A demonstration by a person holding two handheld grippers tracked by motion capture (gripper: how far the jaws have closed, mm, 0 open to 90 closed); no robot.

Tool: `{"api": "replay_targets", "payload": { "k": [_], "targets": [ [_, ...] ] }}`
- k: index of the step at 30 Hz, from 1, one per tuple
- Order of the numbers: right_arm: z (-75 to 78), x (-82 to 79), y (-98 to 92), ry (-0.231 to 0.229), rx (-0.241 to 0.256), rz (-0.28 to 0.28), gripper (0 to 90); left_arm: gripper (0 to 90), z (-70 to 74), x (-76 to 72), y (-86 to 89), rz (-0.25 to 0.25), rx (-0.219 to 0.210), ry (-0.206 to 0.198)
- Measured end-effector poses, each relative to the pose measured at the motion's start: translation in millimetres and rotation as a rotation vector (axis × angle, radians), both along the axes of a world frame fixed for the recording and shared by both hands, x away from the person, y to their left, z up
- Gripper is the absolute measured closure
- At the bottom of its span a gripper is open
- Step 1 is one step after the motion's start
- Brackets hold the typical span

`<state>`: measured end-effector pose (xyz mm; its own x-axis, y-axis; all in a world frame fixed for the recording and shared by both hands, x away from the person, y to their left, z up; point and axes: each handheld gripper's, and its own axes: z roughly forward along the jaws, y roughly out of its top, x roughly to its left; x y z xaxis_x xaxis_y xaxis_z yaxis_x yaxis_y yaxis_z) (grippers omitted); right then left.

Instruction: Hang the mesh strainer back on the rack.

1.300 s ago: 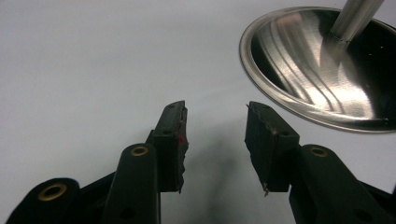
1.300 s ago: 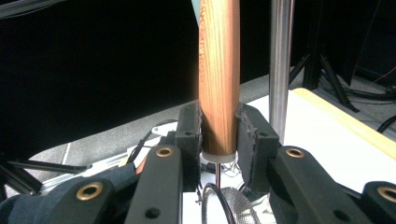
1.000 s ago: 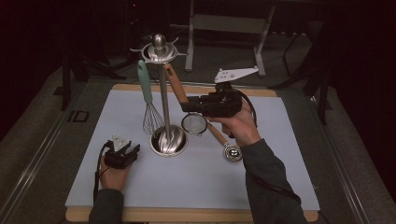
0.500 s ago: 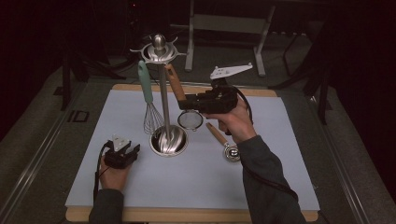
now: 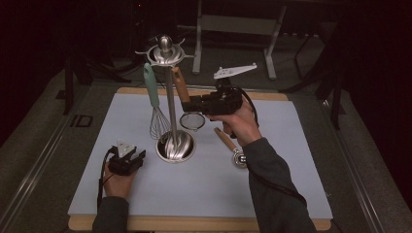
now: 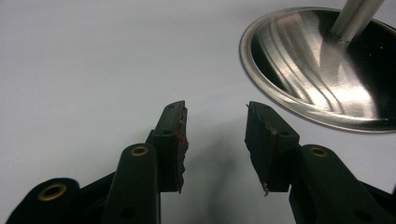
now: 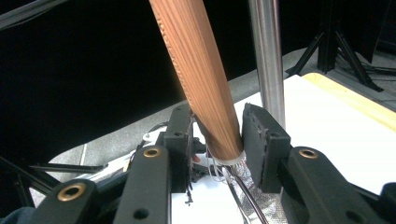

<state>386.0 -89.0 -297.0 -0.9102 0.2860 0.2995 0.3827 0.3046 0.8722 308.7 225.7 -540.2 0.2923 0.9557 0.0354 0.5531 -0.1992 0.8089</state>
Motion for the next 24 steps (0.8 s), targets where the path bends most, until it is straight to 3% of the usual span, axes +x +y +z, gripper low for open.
{"api": "replay_targets", "payload": {
  "k": [10,15,24],
  "targets": [
    [-0.9,3.9,5.0,0.031,0.01,0.009,62.9,58.6,0.1,-0.1,0.1,-0.001,0.001,0.001],
    [-2.3,7.2,4.8,0.067,0.031,0.013,61.0,58.6,0.1,-0.1,0.1,-0.001,0.0,0.0],
    [1.7,4.6,7.7,0.04,0.005,-0.002,61.0,58.6,0.0,-0.1,-0.1,-0.001,0.002,0.0]
  ]
}}
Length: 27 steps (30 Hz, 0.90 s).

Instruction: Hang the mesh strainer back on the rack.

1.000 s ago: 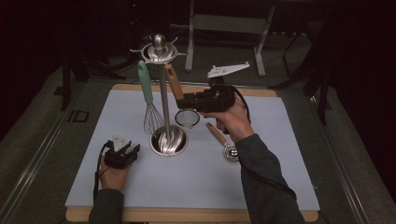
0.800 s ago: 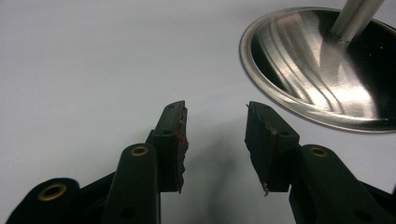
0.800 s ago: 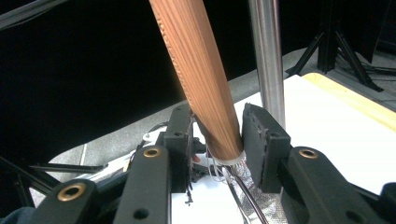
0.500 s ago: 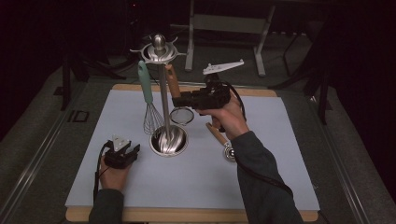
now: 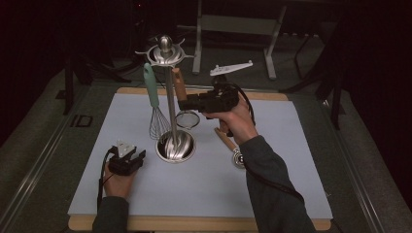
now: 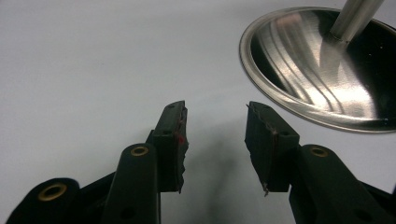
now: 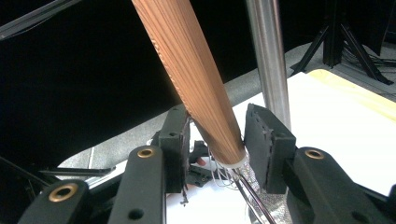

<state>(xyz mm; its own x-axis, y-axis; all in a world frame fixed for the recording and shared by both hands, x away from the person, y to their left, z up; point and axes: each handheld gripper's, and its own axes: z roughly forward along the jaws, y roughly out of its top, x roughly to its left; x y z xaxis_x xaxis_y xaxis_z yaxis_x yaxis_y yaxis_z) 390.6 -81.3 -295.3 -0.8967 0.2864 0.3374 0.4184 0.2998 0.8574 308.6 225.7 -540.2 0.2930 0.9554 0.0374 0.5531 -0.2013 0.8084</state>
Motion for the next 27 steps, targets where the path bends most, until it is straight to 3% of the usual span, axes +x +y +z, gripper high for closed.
{"api": "replay_targets", "payload": {
  "k": [27],
  "targets": [
    [11.8,-3.0,7.2,-0.034,0.015,-0.017,62.4,58.6,0.0,0.0,0.0,0.0,-0.001,0.0]
  ]
}}
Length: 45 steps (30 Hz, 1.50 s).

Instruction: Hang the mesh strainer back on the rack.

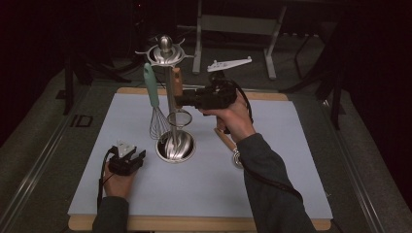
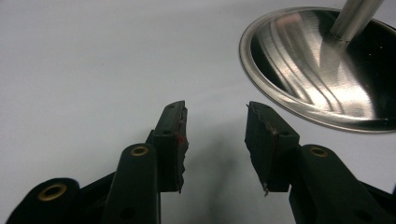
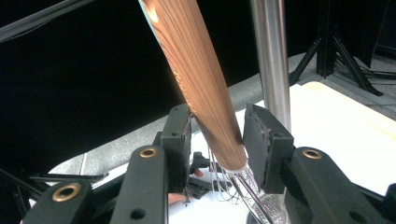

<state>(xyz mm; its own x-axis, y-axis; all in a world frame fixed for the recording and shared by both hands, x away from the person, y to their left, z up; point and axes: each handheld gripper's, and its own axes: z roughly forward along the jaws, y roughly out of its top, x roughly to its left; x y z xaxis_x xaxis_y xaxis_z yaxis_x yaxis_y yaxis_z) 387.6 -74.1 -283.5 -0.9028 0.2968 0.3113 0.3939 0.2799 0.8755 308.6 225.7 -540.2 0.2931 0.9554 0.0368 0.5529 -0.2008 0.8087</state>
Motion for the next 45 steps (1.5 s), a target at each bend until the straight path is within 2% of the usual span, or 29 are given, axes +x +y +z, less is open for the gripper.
{"api": "replay_targets", "payload": {
  "k": [15,26,29,36,45],
  "targets": [
    [4.7,0.6,-5.3,-0.008,0.046,-0.031,60.9,58.6,0.0,0.0,-0.1,0.0,0.001,-0.001],
    [4.6,1.2,-5.1,-0.007,0.037,-0.042,61.1,58.6,0.0,-0.1,-0.1,0.0,0.0,-0.001],
    [4.3,-0.3,-4.3,-0.013,0.025,-0.038,61.1,58.6,0.0,-0.1,-0.1,0.001,0.001,-0.001],
    [-2.6,-3.8,-1.0,-0.04,-0.039,-0.046,63.3,58.6,0.0,0.0,-0.2,0.001,0.001,-0.001],
    [-5.9,-9.5,-5.3,-0.063,-0.069,-0.043,67.5,58.6,-0.1,-0.1,-0.4,0.0,0.002,-0.002]
  ]
}}
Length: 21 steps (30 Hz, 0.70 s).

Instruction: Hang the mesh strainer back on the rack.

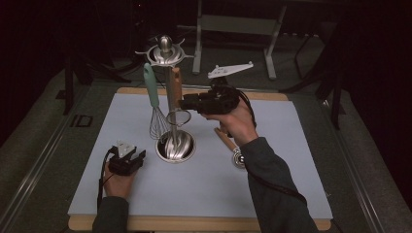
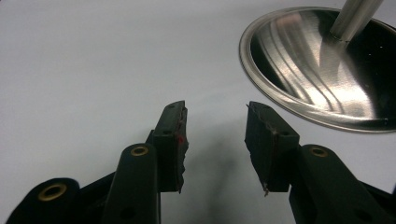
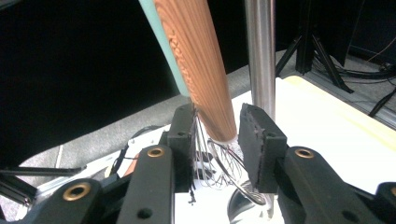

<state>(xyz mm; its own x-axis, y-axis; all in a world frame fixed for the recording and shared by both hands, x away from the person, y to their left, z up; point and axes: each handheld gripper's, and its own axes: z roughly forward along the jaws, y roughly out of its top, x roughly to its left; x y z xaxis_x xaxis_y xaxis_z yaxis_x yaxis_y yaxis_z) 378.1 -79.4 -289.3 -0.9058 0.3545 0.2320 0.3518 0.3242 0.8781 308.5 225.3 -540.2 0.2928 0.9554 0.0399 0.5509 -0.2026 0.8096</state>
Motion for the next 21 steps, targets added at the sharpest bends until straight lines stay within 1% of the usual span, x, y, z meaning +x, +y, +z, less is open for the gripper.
{"api": "replay_targets", "payload": {
  "k": [3,5,10,12,15,17,21],
  "targets": [
    [-1.6,-3.9,-1.8,-0.021,-0.024,0.004,69.4,58.7,0.1,0.0,0.1,-0.001,0.0,0.002],
    [-3.2,-6.4,-3.6,-0.043,-0.043,-0.004,70.5,58.6,0.0,0.0,0.0,0.0,0.001,0.001],
    [-8.2,-9.9,-8.4,-0.076,-0.088,-0.023,70.7,58.8,0.0,0.0,0.0,0.0,0.0,0.0],
    [-10.9,-10.5,-10.0,-0.083,-0.104,-0.028,70.6,59.1,0.0,-0.1,0.2,0.001,-0.003,-0.003],
    [-16.7,-10.4,-12.0,-0.094,-0.142,-0.039,70.9,59.3,0.2,-0.5,0.7,0.0,-0.009,-0.005],
    [-19.5,-10.7,-13.1,-0.091,-0.157,-0.046,71.0,59.4,0.2,-0.5,0.6,0.001,-0.008,-0.005],
    [-24.1,-10.6,-15.4,-0.092,-0.17,-0.042,71.9,59.5,0.3,-0.7,0.9,0.002,-0.011,-0.005]
  ]
}}
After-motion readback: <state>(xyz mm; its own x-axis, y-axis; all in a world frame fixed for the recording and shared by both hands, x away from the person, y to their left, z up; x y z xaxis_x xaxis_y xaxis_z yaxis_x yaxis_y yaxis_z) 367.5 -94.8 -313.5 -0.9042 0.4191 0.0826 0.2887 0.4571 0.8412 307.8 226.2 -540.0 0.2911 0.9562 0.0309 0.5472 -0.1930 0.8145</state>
